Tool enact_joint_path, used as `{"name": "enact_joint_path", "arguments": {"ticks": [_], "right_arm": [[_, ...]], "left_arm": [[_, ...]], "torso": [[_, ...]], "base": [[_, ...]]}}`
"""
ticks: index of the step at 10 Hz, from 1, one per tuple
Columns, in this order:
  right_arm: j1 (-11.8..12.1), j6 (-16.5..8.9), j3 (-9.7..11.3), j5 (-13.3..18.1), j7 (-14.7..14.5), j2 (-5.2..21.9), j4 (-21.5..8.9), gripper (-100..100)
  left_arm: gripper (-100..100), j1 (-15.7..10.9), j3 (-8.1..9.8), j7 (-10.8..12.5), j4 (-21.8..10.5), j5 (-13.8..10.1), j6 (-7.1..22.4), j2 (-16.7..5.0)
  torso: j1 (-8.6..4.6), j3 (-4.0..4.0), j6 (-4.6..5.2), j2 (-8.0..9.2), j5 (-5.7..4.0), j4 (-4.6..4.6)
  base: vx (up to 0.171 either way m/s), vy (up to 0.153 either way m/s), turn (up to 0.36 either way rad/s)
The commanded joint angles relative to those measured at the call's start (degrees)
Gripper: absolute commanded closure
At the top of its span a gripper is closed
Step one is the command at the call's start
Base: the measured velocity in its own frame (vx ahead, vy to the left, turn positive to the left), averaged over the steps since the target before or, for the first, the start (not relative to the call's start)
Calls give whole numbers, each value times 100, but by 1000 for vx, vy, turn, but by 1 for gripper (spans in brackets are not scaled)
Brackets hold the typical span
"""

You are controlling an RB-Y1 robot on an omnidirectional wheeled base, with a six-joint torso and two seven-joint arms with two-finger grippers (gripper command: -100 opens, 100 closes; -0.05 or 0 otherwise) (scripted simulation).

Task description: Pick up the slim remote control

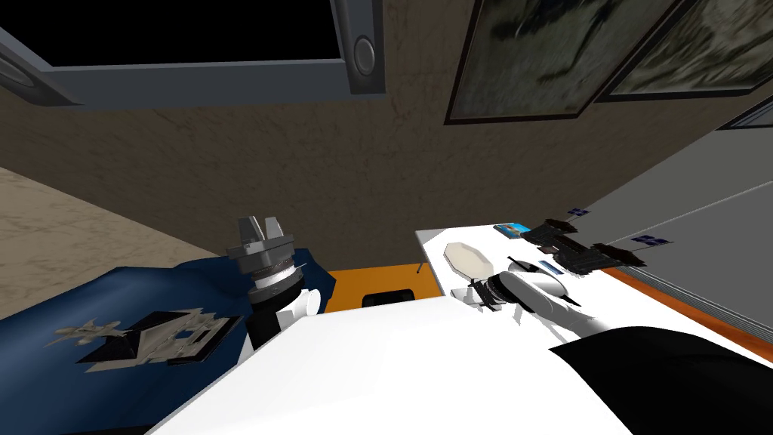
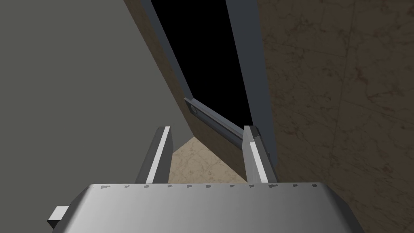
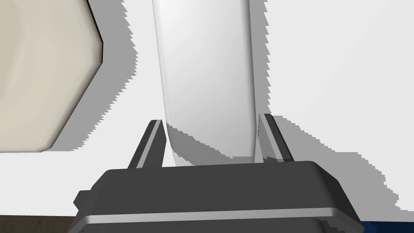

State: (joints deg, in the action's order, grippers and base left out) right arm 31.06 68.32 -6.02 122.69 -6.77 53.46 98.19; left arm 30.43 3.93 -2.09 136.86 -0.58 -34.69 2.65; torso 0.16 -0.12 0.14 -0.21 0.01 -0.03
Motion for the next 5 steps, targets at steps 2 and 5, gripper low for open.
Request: {"name": "enact_joint_path", "arguments": {"ticks": [2, 5], "right_arm": [[-13, 191, -103, -62, 78, 97, 163, 100], [-10, 233, -132, -78, 103, 123, 216, 0]], "left_arm": [[0, 0, 0, 0, 0, 0, 0, 0], [0, 0, 0, 0, 0, 0, 0, 0]], "torso": [[0, 0, 0, 0, 0, 0], [7, 0, 2, 1, 2, -1]], "base": [[-1, 5, -35], [-1, 8, -25]]}}
